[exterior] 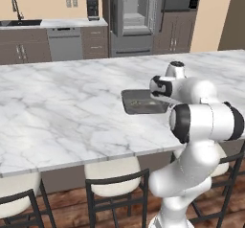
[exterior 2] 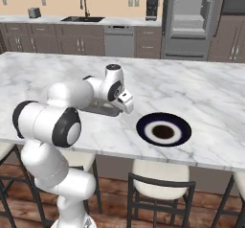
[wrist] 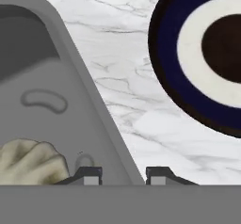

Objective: Place two dumplings into each of the tupperware containers and then place the containers in the fridge.

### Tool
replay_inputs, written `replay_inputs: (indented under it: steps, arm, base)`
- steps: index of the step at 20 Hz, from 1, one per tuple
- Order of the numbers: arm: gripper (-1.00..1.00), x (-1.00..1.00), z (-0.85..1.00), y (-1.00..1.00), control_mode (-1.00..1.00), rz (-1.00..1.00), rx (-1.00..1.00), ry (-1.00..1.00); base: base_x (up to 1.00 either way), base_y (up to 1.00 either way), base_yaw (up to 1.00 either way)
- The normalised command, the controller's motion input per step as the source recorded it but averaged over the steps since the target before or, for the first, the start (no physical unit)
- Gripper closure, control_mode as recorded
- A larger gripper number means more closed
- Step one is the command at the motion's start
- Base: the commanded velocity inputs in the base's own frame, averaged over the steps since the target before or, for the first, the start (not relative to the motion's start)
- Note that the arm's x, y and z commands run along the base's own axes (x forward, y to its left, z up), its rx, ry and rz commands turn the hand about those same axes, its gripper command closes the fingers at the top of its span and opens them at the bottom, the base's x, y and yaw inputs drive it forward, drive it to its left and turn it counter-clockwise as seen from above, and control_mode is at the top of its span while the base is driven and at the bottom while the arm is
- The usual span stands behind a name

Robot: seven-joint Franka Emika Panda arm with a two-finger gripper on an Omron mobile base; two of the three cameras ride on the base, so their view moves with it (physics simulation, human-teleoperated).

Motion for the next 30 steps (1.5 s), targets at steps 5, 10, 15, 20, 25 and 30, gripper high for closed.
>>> replay_inputs:
  steps: [5, 10, 15, 20, 25, 30]
  arm:
    - [1.0, -0.77, 0.89, 0.0, -1.0, -0.18, 0.0, 0.0]
    - [1.0, -0.77, 0.89, 0.21, -1.0, -0.2, 0.0, 0.0]
    - [1.0, -0.87, 0.82, 0.33, -1.0, -0.2, 0.0, 0.0]
    - [1.0, -0.72, 0.4, 0.44, -1.0, -0.18, 0.01, 0.0]
    - [1.0, -0.75, 0.14, 0.04, -1.0, -0.12, 0.08, -0.01]
    - [1.0, -0.66, 0.14, -0.01, -1.0, -0.13, 0.11, 0.0]
  base:
    - [0.0, 0.0, 0.0]
    - [0.0, 0.0, 0.0]
    - [0.0, 0.0, 0.0]
    - [0.0, 0.0, 0.0]
    - [0.0, 0.0, 0.0]
    - [0.0, 0.0, 0.0]
